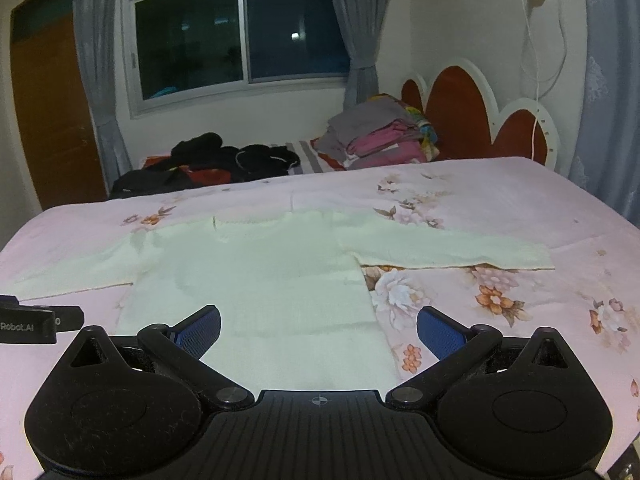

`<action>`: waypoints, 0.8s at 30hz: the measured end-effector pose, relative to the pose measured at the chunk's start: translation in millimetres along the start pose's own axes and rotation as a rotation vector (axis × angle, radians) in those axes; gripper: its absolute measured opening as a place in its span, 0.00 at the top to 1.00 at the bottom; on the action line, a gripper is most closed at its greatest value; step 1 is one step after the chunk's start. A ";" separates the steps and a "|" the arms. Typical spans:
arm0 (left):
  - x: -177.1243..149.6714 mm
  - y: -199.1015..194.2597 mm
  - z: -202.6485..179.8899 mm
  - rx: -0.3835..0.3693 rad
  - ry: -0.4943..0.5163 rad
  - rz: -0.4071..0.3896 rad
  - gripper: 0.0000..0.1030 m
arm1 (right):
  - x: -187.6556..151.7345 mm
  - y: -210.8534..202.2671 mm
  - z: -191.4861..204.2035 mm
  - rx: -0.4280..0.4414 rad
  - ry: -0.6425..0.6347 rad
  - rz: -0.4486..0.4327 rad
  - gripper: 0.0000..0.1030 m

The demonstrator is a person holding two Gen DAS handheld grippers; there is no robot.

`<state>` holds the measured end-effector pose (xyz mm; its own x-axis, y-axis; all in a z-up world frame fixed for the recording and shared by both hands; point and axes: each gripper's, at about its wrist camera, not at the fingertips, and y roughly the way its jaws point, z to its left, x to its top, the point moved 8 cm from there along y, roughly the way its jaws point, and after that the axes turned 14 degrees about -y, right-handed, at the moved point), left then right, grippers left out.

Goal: Fold small clothes
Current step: 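Lower the right tool onto a sweater sleeve cuff and close it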

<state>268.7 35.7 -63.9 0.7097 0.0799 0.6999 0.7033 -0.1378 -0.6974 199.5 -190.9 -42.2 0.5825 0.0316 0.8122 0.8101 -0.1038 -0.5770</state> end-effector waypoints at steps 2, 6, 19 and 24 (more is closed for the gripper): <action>3.7 6.0 1.9 -0.001 -0.004 0.002 0.00 | 2.4 5.8 0.6 0.002 0.005 0.001 0.00; 10.0 16.2 0.8 0.004 -0.006 0.000 0.00 | 6.7 16.2 -5.0 -0.006 0.011 -0.006 0.00; 19.0 64.8 -15.2 0.068 -0.042 0.022 0.01 | 10.3 84.0 -57.5 -0.010 0.060 0.040 0.00; 22.4 90.0 -33.0 0.099 -0.043 0.026 0.02 | 6.5 115.9 -101.6 -0.015 0.099 0.048 0.00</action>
<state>346.6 -7.5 -105.9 0.7274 0.1203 0.6756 0.6837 -0.0424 -0.7285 290.5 -303.7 -95.0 0.6106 -0.0720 0.7886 0.7799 -0.1181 -0.6147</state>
